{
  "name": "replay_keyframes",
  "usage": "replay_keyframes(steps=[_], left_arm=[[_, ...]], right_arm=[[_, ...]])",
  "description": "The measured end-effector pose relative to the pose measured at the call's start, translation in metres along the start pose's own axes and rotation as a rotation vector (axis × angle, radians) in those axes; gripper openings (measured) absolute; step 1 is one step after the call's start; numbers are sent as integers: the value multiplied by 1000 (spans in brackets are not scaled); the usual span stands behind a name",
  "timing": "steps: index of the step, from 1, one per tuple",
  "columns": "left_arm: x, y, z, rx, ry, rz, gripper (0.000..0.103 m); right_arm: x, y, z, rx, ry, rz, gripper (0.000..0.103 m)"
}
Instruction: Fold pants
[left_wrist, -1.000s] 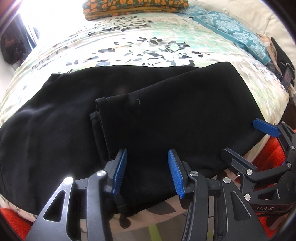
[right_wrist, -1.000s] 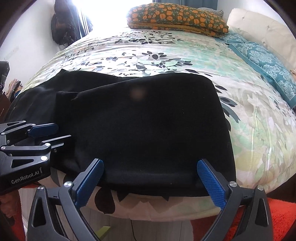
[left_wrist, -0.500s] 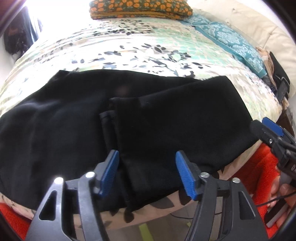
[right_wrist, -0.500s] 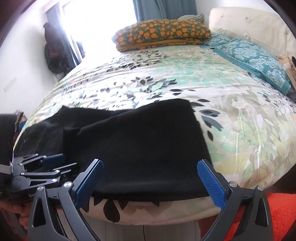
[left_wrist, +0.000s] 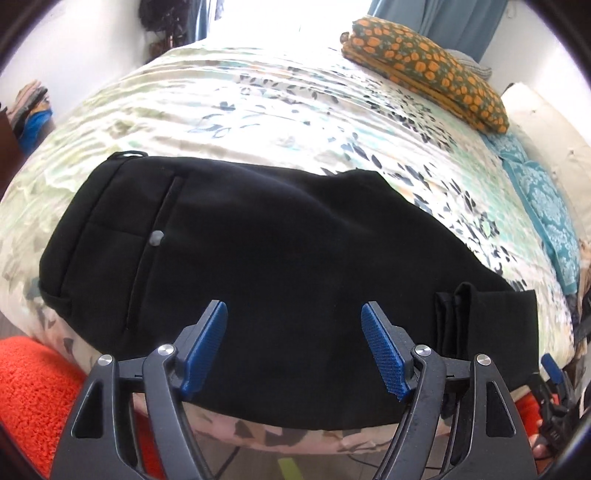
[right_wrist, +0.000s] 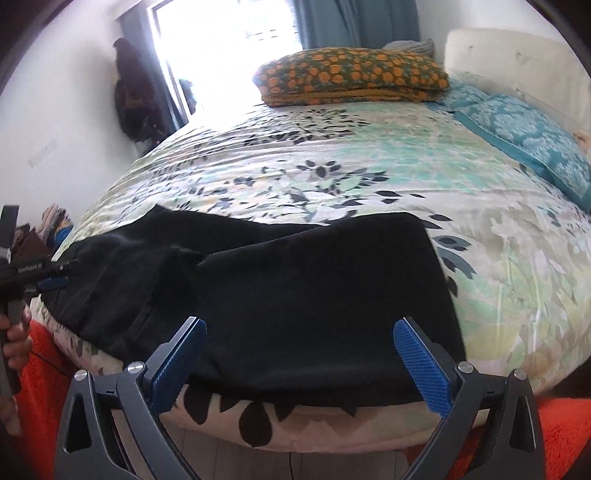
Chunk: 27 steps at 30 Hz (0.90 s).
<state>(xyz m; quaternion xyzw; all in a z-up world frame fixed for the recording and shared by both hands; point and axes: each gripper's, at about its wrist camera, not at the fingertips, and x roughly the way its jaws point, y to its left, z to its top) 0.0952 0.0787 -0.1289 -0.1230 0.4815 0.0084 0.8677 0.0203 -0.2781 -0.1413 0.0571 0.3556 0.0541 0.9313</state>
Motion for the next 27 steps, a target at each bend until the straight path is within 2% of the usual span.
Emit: replay_keyframes(steps=[2,4,6,8,11,15,17,19,21,23,27], left_arm=[[-2,-17,-9,51,24,-88,75],[-4,-50,-21,161,51,-179,75],[-2,-86,-33,258,101,-245,75],[9,-113,-39,301,168,-271,69],[33,-129,-35,248,258,-286,68],[58,-132,-29,170,339,-297,67],[64,-138,-29,168,359,-312,67],[72,-145,-28,170,388,-295,66],[75,-148,-26,158,390,-266,57],[75,-152,-25,180,389,-228,25],[67,-154,-26,198,352,-220,11]], right_arm=[[3,28,-3,-114,12,30,101],[1,47,-6,-190,0,21,101],[-2,52,-6,-201,-14,17,101],[-5,47,-4,-171,-33,-2,101],[-8,32,0,-103,-43,-21,101],[-10,16,0,-44,-37,-28,101],[-11,13,0,-37,-38,-30,101],[-11,10,0,-30,-39,-29,101],[-11,6,0,-18,-41,-27,101],[-11,3,1,0,-45,-27,101],[-14,-8,3,53,-55,-19,101]])
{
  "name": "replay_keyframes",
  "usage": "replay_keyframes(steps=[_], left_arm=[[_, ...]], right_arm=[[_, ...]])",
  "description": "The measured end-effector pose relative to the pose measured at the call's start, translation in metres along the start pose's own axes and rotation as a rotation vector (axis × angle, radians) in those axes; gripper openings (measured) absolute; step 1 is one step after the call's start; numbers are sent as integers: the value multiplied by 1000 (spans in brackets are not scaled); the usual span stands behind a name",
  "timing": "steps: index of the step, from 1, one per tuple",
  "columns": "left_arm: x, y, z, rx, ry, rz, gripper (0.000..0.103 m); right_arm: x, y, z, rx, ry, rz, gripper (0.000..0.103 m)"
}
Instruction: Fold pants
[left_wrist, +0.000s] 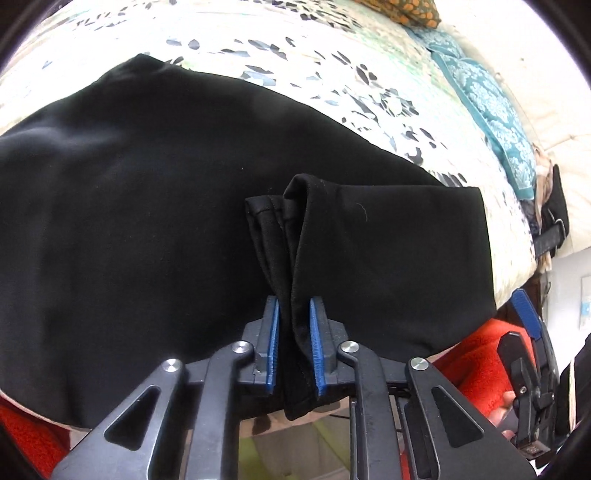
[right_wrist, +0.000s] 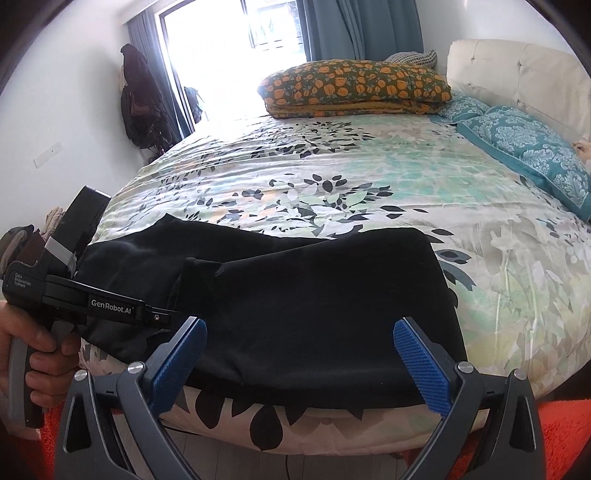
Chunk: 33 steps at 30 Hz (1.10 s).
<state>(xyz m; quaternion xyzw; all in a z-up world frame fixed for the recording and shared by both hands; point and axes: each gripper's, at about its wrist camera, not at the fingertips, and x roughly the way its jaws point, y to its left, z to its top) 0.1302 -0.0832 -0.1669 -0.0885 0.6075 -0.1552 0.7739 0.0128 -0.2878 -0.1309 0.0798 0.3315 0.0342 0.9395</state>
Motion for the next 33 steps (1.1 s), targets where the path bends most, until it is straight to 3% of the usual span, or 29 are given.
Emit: replay_keyframes(steps=[6,10,14,17,19,21,24,26,27,33], left_arm=[[-42,-20,-4,97,-118,-20,7],[-57,-6,10,107,-155,9,7],[-49,23,16,67,-128,21,8],[-27,34,12,93,-93,83,10],[-16,31,6,125,-103,129,11],[-16,27,2,140,-117,147,15],[-20,23,-4,163,-127,185,32],[-24,26,-2,170,-139,225,59],[-29,28,-4,167,-153,236,64],[-59,44,3,117,-229,232,68]], right_arm=[[-7,-16,2,64,-22,-12,101],[-12,-22,4,85,-39,-20,101],[-12,-21,3,78,-33,-16,101],[-6,-15,2,53,-12,-14,101],[8,-11,-2,32,53,-23,101],[29,-10,-12,26,157,-20,101],[48,-4,-22,-37,235,-68,103],[50,0,-24,-72,241,-83,103],[51,1,-25,-79,243,-89,103],[49,-1,-25,-73,238,-89,103]])
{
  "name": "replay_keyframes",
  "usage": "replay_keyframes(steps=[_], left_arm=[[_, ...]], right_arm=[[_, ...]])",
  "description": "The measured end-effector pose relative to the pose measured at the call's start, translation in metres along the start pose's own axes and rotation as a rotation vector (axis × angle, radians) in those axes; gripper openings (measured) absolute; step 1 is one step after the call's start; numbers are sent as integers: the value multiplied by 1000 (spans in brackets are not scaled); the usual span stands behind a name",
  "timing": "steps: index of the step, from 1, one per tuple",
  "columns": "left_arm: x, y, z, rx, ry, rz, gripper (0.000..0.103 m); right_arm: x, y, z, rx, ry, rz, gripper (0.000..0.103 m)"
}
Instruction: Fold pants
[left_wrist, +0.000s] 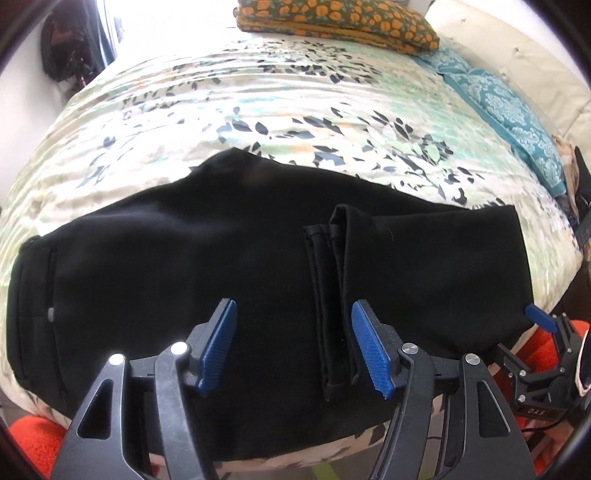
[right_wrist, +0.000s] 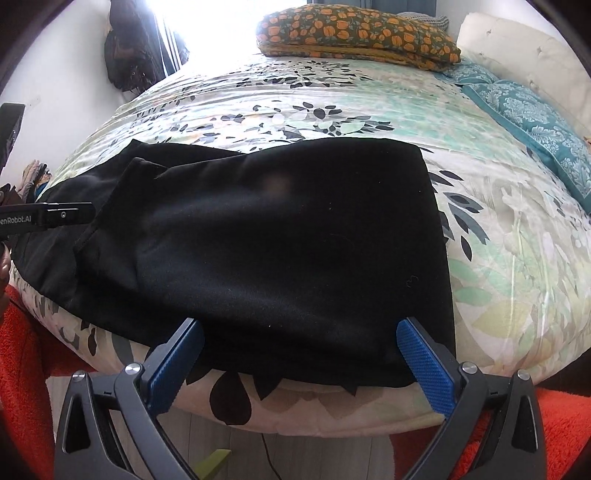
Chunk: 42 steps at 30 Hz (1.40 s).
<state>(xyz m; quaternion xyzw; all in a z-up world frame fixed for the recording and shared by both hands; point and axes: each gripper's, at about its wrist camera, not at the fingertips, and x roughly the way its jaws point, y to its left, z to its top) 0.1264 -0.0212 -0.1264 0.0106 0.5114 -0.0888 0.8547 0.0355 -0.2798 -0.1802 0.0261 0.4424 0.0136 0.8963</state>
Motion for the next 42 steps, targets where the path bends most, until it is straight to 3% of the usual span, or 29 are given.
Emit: replay_keyframes(steps=[5,11,14,18,22,24,26,29,31,36,39,42], left_arm=[[-27,-4,11,-58,-84,-42,74],[-33,-41,9,-50,-154,-98,86],[-6,-59,-10,-8,-101,-82,86],[29,-49,-35,-4,26,-33,75],[26,-32,-42,-8,17,-34,80],[23,-29,-41,-14,17,-41,81],[21,-27,-40,-20,17,-48,81],[15,-21,-39,-41,13,-59,81],[3,-11,-30,-85,-30,-54,80],[-22,5,12,-178,-131,-91,80],[-25,-10,28,-136,-162,-140,79],[-18,-46,29,-19,-151,-189,79]], right_arm=[[0,1,2,-7,3,-8,103],[0,2,2,-7,2,-11,103],[-9,-1,5,6,-21,3,103],[-50,-15,5,80,-163,52,103],[-80,-44,5,200,-291,28,103],[-72,-56,8,250,-267,60,102],[-56,-61,11,285,-209,136,91],[-27,-52,8,273,-87,195,90],[-15,-40,3,221,-34,145,90],[-12,-27,1,146,-28,97,93],[-11,-27,2,140,-27,93,95],[-11,-25,2,137,-25,89,96]])
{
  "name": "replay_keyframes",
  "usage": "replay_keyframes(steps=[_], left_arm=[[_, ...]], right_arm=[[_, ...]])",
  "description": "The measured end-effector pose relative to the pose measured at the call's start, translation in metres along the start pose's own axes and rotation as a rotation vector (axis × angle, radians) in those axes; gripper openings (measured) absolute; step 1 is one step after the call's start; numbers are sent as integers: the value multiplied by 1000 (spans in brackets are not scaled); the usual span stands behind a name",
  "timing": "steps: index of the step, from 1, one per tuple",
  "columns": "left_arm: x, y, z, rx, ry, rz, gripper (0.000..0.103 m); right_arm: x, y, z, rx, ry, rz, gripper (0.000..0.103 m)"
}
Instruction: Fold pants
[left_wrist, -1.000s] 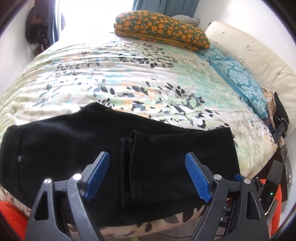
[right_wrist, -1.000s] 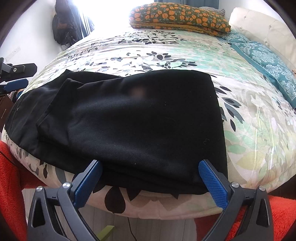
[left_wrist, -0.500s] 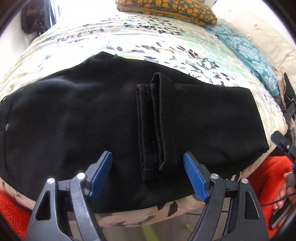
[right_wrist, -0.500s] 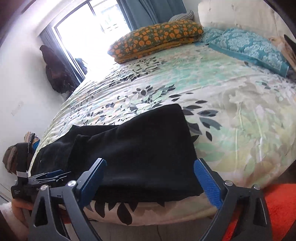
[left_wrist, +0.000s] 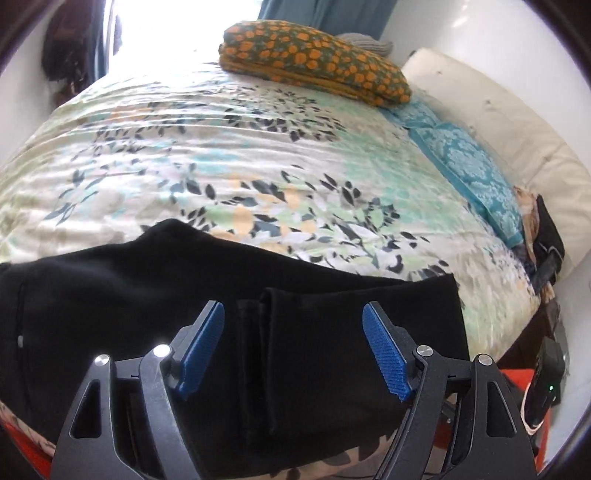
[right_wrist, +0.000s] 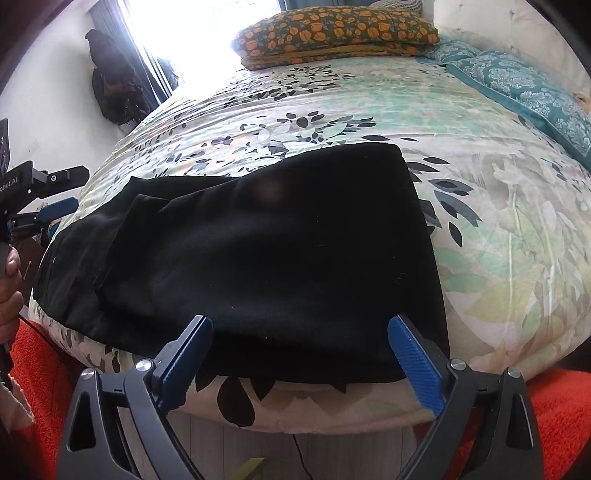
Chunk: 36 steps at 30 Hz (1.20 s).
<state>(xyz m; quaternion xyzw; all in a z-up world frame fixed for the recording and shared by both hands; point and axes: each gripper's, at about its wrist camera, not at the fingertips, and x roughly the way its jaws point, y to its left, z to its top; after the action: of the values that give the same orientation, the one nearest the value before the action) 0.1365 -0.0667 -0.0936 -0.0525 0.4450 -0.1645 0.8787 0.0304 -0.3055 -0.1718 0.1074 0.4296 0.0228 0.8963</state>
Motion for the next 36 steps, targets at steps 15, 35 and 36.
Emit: replay_keyframes(steps=[15,35,36], left_arm=[[46,6,-49,60,148,150,83],[-83,173,-15,-325,-70,231,91],[-88,184,-16,-345,-74,237,91]], right_arm=[[-38,15,11,-21,-179,39,97],[-27,35,5,-96,-135,56,97],[-27,37,4,-100,-134,56,97]])
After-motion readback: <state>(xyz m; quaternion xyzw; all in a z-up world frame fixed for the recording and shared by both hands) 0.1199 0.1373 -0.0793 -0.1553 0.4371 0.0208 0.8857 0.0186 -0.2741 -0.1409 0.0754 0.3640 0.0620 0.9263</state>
